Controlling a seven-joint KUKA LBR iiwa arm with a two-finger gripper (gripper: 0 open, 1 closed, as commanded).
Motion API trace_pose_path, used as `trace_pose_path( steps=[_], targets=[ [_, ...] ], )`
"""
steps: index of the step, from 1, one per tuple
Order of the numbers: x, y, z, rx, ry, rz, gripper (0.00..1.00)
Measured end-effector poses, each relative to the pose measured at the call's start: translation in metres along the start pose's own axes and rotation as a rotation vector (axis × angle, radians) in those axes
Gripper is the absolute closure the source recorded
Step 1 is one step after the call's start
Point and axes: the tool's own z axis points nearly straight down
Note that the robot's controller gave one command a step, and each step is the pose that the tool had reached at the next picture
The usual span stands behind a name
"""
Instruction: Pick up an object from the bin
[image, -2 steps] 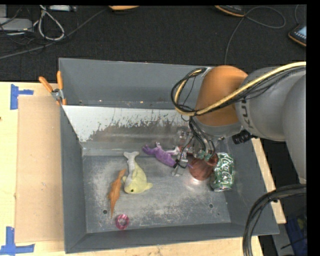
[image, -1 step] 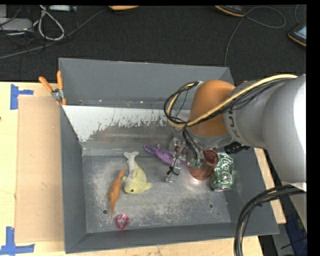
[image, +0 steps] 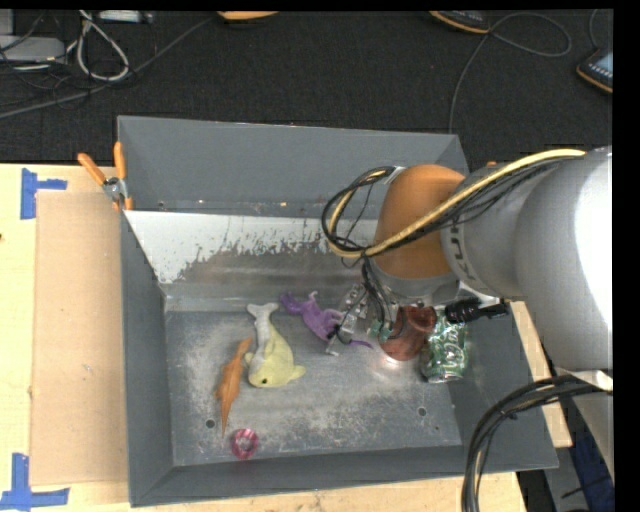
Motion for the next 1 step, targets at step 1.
trace_pose_path(
  steps=[1],
  targets=[
    [0.0000, 0.0000, 0.0000, 0.000, 0.000, 0.000, 1.00]
  ],
)
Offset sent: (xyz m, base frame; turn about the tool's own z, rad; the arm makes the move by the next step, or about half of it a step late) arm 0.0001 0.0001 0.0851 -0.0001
